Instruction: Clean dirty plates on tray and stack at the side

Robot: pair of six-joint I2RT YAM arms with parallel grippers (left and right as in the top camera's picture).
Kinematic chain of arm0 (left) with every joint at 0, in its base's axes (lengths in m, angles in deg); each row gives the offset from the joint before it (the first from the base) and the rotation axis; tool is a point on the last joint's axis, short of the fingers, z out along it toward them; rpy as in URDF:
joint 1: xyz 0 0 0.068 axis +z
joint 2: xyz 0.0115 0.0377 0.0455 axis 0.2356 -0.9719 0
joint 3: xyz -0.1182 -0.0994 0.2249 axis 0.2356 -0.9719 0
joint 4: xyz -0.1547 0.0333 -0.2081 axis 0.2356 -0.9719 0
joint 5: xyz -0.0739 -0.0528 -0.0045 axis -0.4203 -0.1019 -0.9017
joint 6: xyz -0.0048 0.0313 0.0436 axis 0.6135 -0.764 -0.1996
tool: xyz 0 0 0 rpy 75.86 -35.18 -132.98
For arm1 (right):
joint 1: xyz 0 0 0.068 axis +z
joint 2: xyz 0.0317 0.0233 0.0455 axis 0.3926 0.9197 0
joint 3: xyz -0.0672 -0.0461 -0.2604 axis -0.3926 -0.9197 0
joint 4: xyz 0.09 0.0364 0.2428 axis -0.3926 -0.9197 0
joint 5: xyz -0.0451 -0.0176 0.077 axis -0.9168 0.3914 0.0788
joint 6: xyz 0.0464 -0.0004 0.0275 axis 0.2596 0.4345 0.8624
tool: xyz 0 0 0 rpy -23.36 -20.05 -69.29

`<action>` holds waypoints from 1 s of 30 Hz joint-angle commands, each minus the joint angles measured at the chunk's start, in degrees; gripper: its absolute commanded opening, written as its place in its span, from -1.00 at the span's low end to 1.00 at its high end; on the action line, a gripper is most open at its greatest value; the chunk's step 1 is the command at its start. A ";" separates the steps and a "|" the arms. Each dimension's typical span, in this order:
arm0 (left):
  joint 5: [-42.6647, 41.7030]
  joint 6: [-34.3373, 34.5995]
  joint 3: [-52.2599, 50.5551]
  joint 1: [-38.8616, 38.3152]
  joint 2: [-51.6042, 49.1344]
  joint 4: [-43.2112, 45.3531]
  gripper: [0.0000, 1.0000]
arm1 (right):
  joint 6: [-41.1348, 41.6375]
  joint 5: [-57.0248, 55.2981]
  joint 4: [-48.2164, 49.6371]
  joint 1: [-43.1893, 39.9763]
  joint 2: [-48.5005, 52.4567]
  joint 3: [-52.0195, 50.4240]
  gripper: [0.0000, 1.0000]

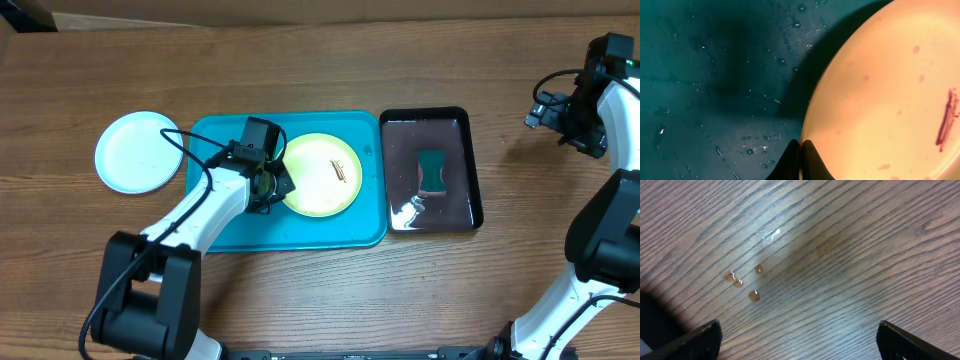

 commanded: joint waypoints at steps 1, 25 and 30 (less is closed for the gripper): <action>0.96 -0.70 0.94 -0.44 -2.19 0.50 -0.92 | 0.44 -0.26 0.17 0.15 -0.81 0.83 1.00; -0.90 -1.16 0.94 -0.42 -3.39 1.57 -0.92 | -6.27 13.97 -4.72 0.48 -2.95 6.36 0.51; -0.74 -1.11 0.94 -0.44 -3.39 1.70 -0.92 | -6.32 15.02 -10.56 4.98 -6.93 12.74 0.36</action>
